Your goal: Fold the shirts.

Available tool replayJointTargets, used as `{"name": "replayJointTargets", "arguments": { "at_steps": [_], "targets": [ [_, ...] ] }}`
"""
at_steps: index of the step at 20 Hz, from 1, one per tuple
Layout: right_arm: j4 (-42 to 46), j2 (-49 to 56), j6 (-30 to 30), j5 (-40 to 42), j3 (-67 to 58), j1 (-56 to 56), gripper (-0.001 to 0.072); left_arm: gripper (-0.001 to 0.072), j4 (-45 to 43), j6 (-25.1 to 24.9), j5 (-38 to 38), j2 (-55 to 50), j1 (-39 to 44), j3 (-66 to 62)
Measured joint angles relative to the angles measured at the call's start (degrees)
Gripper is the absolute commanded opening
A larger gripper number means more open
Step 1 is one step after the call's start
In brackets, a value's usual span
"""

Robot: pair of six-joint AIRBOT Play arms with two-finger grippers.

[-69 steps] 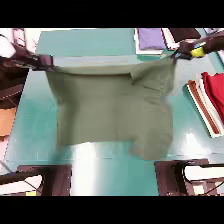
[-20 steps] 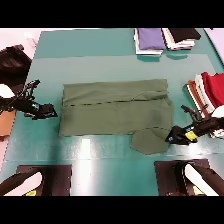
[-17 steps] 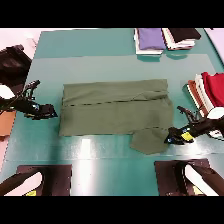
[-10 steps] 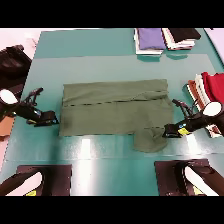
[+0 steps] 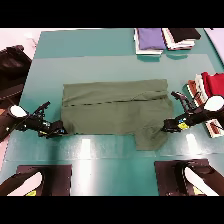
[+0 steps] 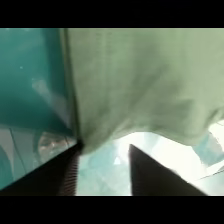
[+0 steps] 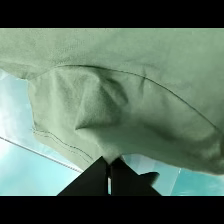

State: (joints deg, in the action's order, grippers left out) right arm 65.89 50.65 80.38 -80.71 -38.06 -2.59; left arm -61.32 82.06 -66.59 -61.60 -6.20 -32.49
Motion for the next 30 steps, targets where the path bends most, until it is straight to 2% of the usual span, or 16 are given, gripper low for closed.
{"name": "replayJointTargets", "arguments": {
  "at_steps": [1,2,3,4,9,12,16,19,24,30],
  "targets": [
    [0.02,0.0,0.0,-0.04,-0.07,0.04,0.0015,0.0353,0.33,0.0,0.26,0.0,0.04,0.2],
    [0.02,0.0,0.0,-0.07,-0.09,0.04,0.0015,0.0213,0.5,0.02,0.52,0.0,0.04,0.28],
    [0.04,0.0,0.0,-0.2,-0.15,0.07,0.0015,0.0035,0.37,0.0,1.14,0.0,0.07,0.44],
    [0.02,0.0,0.0,-0.17,-0.15,0.07,0.0014,0.0022,-0.07,-0.07,1.86,-0.09,0.04,0.59],
    [0.13,-0.02,0.0,-0.81,-0.44,0.07,0.0014,0.0019,-1.07,-0.96,1.57,0.98,0.09,-0.39],
    [2.12,-0.02,-0.04,-3.63,-2.38,0.07,0.0014,0.002,-4.7,-0.44,-1.92,6.88,0.13,-1.2],
    [6.71,-1.22,-0.04,-9.31,-5.62,0.07,0.0013,0.002,-8.81,0.59,-10.47,17.05,0.11,-1.62],
    [9.64,-3.58,-0.04,-9.55,-8.85,0.04,0.0012,0.002,-9.79,1.38,-13.05,20.9,0.13,-2.56],
    [11.15,1.14,0.0,-6.62,-18.43,-0.17,0.0012,0.002,-10.05,2.19,-6.95,21.38,0.13,-6.14],
    [10.78,17.81,-0.52,-2.43,-33.07,0.02,0.0012,0.002,-10.01,2.32,1.11,7.34,0.15,-15.72]
  ]
}}
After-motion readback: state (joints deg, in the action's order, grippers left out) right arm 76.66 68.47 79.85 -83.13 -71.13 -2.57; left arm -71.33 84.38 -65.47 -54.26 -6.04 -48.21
